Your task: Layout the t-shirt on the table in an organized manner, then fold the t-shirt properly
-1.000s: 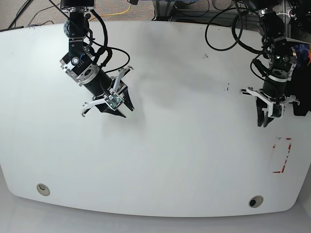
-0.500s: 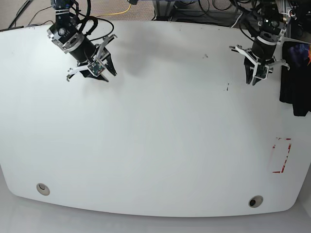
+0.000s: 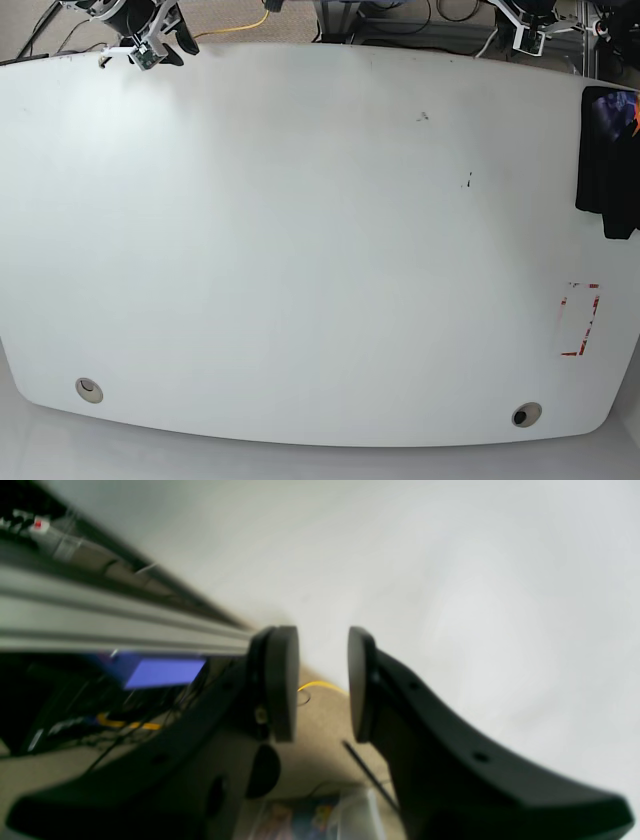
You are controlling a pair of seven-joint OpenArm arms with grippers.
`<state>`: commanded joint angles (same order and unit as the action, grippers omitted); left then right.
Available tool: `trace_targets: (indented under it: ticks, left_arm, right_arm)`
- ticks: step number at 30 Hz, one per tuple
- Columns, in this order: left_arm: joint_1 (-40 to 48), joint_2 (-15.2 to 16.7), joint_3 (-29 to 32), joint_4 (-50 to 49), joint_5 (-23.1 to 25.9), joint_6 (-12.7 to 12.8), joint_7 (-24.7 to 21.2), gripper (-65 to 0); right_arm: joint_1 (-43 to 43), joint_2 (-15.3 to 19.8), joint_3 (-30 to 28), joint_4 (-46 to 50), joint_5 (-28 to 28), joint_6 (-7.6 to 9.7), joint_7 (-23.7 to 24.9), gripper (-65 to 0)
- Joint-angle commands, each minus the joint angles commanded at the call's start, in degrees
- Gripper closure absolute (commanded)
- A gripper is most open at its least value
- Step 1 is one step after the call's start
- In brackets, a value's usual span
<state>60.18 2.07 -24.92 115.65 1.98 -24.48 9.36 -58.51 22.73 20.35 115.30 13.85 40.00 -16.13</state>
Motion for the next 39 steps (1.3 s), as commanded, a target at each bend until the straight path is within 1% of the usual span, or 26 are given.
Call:
trace_targets:
  ticks: [2,6,8,10,12,15,18,20,23,25,28,31,35,39]
  left_arm:
    - [2.5,0.7,0.0,-0.1,-1.1,0.0,0.0,-6.3]
    - [5.8,1.0,0.0,-0.3,-2.7,0.0,0.0,-6.3]
    - [6.6,1.0,0.0,-0.4,-2.6,0.0,0.1,-6.3]
    - [8.0,1.0,0.0,-1.3,-2.6,0.0,0.2,-6.3]
    - [8.6,1.0,0.0,-2.1,-2.5,0.0,0.2,-6.4]
    - [8.6,1.0,0.5,-4.1,-2.5,0.0,0.3,-6.5]
    - [8.4,0.8,2.0,-8.4,-2.5,0.0,0.3,-6.7]
    - [8.1,0.7,2.4,-10.6,-2.5,0.0,0.3,-6.7]
    - [6.3,0.7,2.6,-15.6,-2.3,0.0,0.3,-6.7]
    - [5.9,0.7,3.4,-18.4,-1.3,0.0,0.3,-6.7]
    - [3.3,0.7,5.8,-24.5,2.1,0.0,0.3,-6.7]
    - [0.5,0.7,6.1,-29.6,4.0,0.0,0.2,-6.7]
    - [-3.6,0.6,6.2,-37.0,5.5,0.0,0.1,-6.7]
    - [-8.4,-0.9,6.2,-42.8,7.2,0.0,0.1,-6.7]
  right_arm:
    - [-3.7,-0.1,-0.1,0.0,0.1,0.00,0.0,-15.7]
    - [-9.8,-0.2,-1.0,-0.3,0.1,0.00,0.0,-15.7]
    - [-10.9,-0.4,-2.0,-0.4,0.0,0.00,0.0,-15.7]
    - [-12.6,-1.6,-2.5,-1.3,-0.1,0.00,-0.1,-15.7]
    - [-13.4,-2.1,-2.7,-2.5,-0.1,0.00,-0.1,-15.7]
    - [-13.3,-2.5,-3.4,-5.8,-0.2,0.00,-0.1,-15.7]
    - [-11.3,-2.0,-6.9,-10.6,-0.2,-0.13,-0.1,-15.7]
    - [-10.1,-1.9,-8.1,-13.3,-0.5,-0.13,-0.1,-15.7]
    - [-8.1,-2.5,-9.8,-18.6,-3.6,-0.13,0.0,-15.7]
    - [-6.7,-2.6,-10.6,-21.3,-5.0,-0.13,0.0,-15.7]
    - [-3.3,-3.8,-12.4,-26.9,-6.0,0.00,0.3,-15.7]
    - [-1.1,-4.0,-12.7,-30.9,-6.2,-0.04,1.5,-15.7]
    - [2.3,-4.1,-15.2,-36.7,-6.2,-0.13,2.5,-15.7]
    - [5.5,-4.1,-17.2,-44.0,-6.2,-0.22,4.5,-15.7]
